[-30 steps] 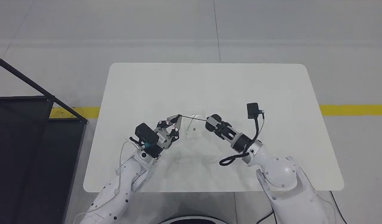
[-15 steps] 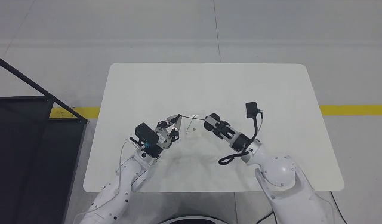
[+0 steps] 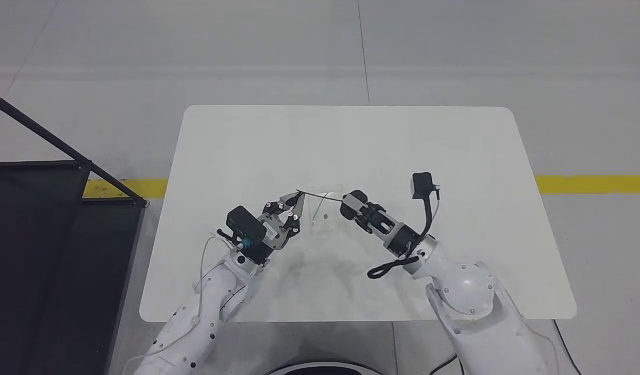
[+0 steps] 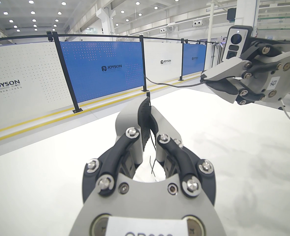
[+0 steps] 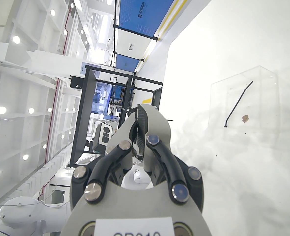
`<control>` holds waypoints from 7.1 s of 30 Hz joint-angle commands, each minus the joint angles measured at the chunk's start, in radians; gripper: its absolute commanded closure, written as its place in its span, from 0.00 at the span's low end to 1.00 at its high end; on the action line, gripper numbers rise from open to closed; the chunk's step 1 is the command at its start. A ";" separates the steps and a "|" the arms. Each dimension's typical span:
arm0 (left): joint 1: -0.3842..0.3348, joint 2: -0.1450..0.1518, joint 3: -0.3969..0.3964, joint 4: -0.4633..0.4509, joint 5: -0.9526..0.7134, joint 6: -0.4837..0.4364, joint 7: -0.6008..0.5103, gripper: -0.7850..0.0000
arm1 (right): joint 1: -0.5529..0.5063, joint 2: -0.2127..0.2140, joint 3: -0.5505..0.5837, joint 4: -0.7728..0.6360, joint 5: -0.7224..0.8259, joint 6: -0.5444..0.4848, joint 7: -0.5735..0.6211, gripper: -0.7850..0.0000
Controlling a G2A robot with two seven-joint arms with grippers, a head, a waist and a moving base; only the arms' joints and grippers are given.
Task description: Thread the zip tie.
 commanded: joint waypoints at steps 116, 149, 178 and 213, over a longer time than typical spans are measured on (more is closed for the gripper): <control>-0.023 -0.030 0.037 0.051 0.108 0.217 0.098 1.00 | -0.033 0.005 0.020 -0.046 -0.009 0.084 -0.004 1.00; -0.023 -0.030 0.037 0.051 0.108 0.217 0.098 1.00 | -0.008 0.003 0.012 -0.032 -0.004 0.107 0.003 1.00; -0.023 -0.030 0.037 0.051 0.108 0.217 0.098 1.00 | -0.023 0.003 0.009 -0.040 -0.019 0.081 -0.001 1.00; -0.023 -0.030 0.037 0.051 0.108 0.217 0.098 1.00 | -0.053 0.003 0.016 -0.020 0.008 -0.096 -0.005 1.00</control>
